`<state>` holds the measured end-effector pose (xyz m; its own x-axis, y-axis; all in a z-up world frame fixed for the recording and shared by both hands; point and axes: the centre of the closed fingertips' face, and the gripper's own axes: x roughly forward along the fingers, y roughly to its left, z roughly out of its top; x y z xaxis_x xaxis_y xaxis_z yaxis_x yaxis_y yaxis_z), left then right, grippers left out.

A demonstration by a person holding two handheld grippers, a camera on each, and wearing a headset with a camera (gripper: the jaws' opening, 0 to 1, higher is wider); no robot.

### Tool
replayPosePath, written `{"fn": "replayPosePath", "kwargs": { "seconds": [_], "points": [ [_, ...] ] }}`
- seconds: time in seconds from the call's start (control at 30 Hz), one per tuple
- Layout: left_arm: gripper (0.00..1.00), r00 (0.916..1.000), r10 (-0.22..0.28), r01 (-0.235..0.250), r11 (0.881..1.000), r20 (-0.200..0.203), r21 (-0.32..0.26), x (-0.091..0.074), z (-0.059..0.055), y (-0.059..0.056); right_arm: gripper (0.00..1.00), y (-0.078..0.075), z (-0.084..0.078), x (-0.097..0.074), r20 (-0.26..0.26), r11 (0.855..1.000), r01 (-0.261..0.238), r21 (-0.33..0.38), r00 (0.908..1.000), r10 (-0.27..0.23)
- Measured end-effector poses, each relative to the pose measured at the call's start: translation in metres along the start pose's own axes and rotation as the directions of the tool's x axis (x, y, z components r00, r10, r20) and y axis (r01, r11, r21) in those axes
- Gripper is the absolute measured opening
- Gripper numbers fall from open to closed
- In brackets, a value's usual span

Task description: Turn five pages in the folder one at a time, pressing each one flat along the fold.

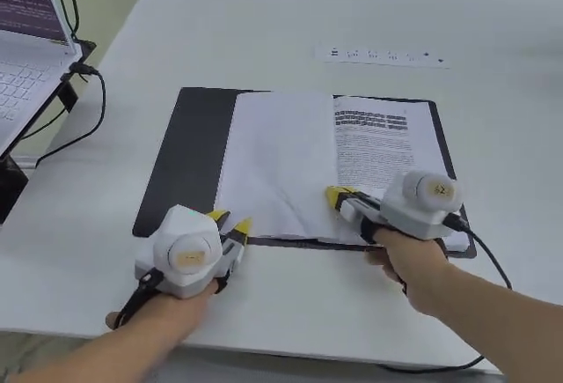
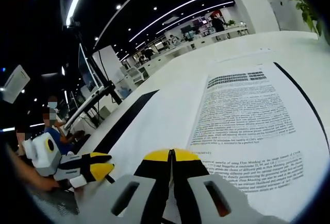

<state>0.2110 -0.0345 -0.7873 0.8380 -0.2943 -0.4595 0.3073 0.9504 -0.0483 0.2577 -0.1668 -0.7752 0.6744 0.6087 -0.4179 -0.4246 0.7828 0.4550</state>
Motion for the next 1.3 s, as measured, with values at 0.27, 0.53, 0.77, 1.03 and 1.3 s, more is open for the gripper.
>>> {"fn": "replayPosePath", "kwargs": {
  "seconds": [0.27, 0.53, 0.77, 1.03, 1.3],
  "points": [
    [0.17, 1.0, 0.0, 0.0, 1.0, 0.0, 0.003, -0.001, 0.0, 0.0, 0.0, 0.01, -0.021, -0.017, -0.016, 1.0, 0.007, 0.009, 0.9999, -0.007],
    [0.17, 1.0, 0.002, -0.002, 1.0, 0.001, 0.002, -0.001, 0.0, 0.0, 0.0, 0.015, -0.034, -0.03, -0.027, 0.999, 0.016, 0.027, 0.9995, -0.016],
    [0.17, 1.0, 0.002, -0.002, 1.0, 0.0, 0.002, -0.001, 0.0, 0.0, 0.0, 0.022, -0.044, -0.04, -0.042, 0.999, 0.023, 0.032, 0.9989, -0.022],
    [0.17, 0.9999, 0.005, -0.005, 1.0, -0.012, 0.0, -0.001, 0.0, 0.0, 0.0, 0.024, -0.051, -0.048, -0.073, 0.998, 0.04, 0.054, 0.9967, -0.036],
    [0.17, 0.9995, 0.009, -0.01, 0.999, -0.029, -0.046, -0.001, 0.002, 0.0, 0.0, 0.033, -0.046, -0.068, -0.038, 0.99, 0.049, 0.129, 0.9983, -0.044]
  ]
}}
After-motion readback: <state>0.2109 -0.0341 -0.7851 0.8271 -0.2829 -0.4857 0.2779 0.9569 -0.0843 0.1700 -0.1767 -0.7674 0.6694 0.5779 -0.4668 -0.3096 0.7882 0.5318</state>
